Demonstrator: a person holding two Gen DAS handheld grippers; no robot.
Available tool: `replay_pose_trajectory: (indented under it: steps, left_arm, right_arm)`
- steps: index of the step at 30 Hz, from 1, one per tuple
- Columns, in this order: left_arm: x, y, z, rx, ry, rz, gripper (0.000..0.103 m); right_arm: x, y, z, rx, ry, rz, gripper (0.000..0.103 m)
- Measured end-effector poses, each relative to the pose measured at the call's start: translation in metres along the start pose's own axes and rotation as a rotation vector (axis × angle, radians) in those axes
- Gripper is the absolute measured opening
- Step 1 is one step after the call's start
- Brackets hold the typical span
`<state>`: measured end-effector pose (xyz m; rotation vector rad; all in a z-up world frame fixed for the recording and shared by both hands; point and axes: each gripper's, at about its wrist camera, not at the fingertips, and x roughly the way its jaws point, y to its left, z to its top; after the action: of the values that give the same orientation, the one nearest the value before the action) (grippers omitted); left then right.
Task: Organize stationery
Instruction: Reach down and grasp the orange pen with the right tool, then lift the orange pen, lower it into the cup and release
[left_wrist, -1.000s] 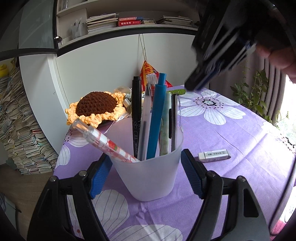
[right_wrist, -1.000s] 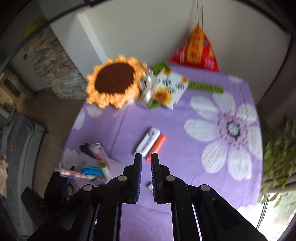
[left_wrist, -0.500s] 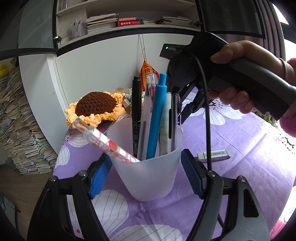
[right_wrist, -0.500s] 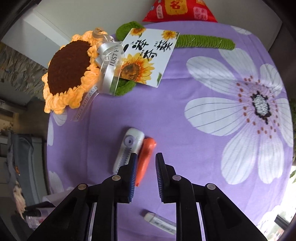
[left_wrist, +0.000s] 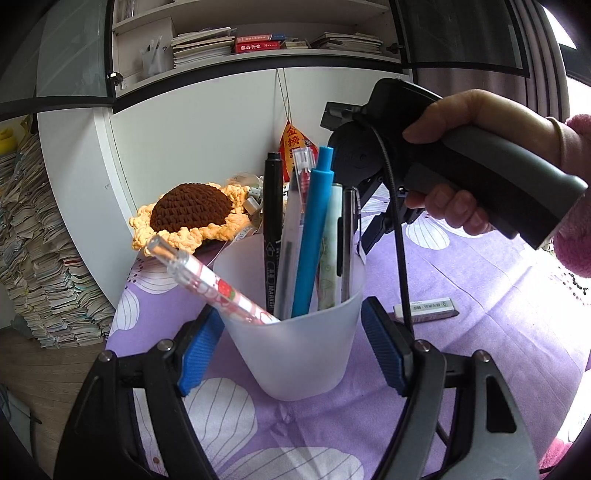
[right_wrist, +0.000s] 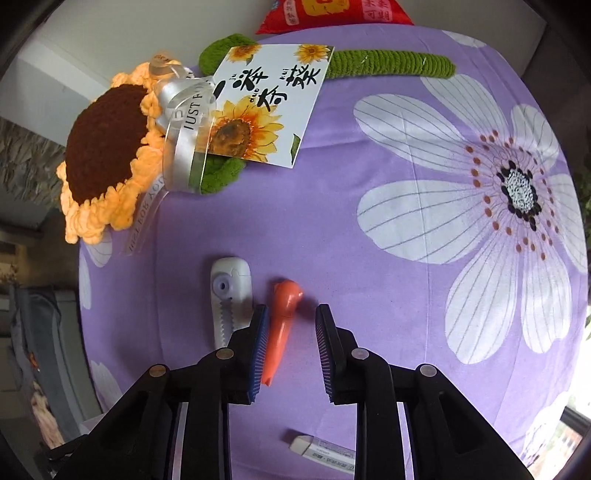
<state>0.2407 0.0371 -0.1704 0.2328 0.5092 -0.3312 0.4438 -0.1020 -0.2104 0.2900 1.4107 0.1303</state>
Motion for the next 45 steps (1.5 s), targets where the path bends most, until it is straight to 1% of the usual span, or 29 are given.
replay_pose_trajectory:
  steps: [3,8,9,10,11,13,16,19,26,29,31,33,34,36,39,45]
  left_arm:
    - [0.000,0.000,0.000,-0.001,0.001,0.000,0.074]
    - [0.000,0.000,0.001,-0.002,0.002,0.000,0.074]
    - [0.000,0.000,0.001,-0.001,0.001,0.000,0.074]
    - [0.000,0.000,0.001,-0.001,0.001,-0.001,0.074]
    - [0.000,0.000,0.001,-0.001,0.001,-0.001,0.074]
    - [0.000,0.000,0.001,-0.001,0.000,-0.001,0.074]
    - [0.000,0.000,0.001,0.000,0.000,-0.003,0.074]
    - [0.000,0.000,0.001,0.000,0.001,-0.002,0.074]
    - [0.000,0.000,0.001,0.000,0.002,-0.002,0.074]
    - [0.000,0.000,0.001,0.001,0.001,-0.002,0.074]
    - [0.000,0.000,0.001,0.001,0.001,-0.002,0.074]
    - [0.000,0.000,0.001,0.001,0.001,-0.002,0.074]
    - [0.000,0.000,0.001,0.000,0.002,-0.002,0.074]
    - [0.000,0.000,0.001,0.000,0.001,-0.002,0.074]
    - [0.000,0.000,0.001,0.001,0.001,-0.003,0.074]
    - [0.000,0.000,0.000,0.003,-0.002,-0.005,0.074]
  right_arm:
    - [0.003,-0.004,0.004,0.021,0.022,0.032,0.025]
    - [0.001,0.009,0.008,-0.022,-0.006,-0.021,0.025]
    - [0.001,0.014,0.006,-0.047,-0.011,-0.038,0.021]
    - [0.002,0.019,0.003,-0.077,-0.019,-0.055,0.015]
    - [0.002,0.021,-0.001,-0.100,-0.021,-0.052,0.015]
    - [-0.001,0.021,-0.009,-0.106,-0.032,-0.032,0.015]
    - [-0.024,0.016,-0.022,-0.122,-0.096,-0.009,0.015]
    - [-0.054,0.013,-0.036,-0.149,-0.155,0.038,0.015]
    - [-0.119,0.009,-0.074,-0.237,-0.308,0.109,0.015]
    - [-0.150,0.017,-0.093,-0.286,-0.388,0.177,0.015]
    - [-0.168,0.031,-0.104,-0.348,-0.462,0.218,0.015]
    - [-0.181,0.050,-0.113,-0.423,-0.511,0.249,0.015]
    - [-0.182,0.060,-0.116,-0.454,-0.516,0.260,0.015]
    - [-0.177,0.076,-0.116,-0.488,-0.493,0.268,0.014]
    - [-0.156,0.096,-0.112,-0.525,-0.441,0.257,0.014]
    - [-0.126,0.104,-0.107,-0.559,-0.376,0.258,0.014]
